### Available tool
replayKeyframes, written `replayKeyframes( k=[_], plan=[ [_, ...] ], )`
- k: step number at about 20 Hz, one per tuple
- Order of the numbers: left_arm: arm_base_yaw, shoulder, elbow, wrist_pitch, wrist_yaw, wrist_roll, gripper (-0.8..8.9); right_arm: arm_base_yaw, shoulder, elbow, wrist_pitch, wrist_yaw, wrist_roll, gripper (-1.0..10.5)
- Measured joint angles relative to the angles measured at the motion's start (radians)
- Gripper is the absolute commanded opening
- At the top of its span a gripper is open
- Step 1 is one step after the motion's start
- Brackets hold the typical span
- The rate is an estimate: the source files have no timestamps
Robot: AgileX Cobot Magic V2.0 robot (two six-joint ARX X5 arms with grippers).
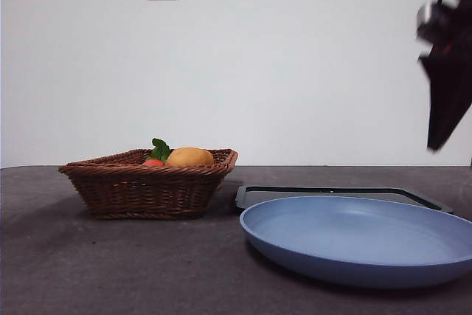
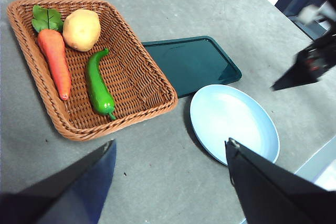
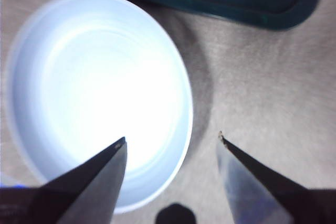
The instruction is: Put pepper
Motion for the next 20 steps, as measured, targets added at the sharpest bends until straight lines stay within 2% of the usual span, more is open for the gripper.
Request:
replayKeyframes(
  k=[5, 11, 16, 19, 20],
  plan=[
    [0.0, 0.0, 0.0, 0.0, 0.0, 0.0, 3.63, 0.051, 0.144, 0.0, 0.073, 0.052, 0.0, 3.0],
    [0.0, 0.0, 0.0, 0.0, 0.0, 0.0, 3.63, 0.077, 0.199, 0.0, 0.118, 0.074, -0.001, 2.5],
    [0.0, 0.0, 0.0, 0.0, 0.0, 0.0, 3.63, 0.077, 0.221, 0.0, 0.119, 0.074, -0.001, 1.2],
    [0.0, 0.0, 0.0, 0.0, 0.0, 0.0, 3.63, 0.077, 0.222, 0.0, 0.12, 0.073, -0.001, 0.0],
    [0.0, 0.0, 0.0, 0.0, 0.0, 0.0, 3.63, 0.077, 0.222, 0.0, 0.119, 0.073, -0.002, 0.0]
  ],
)
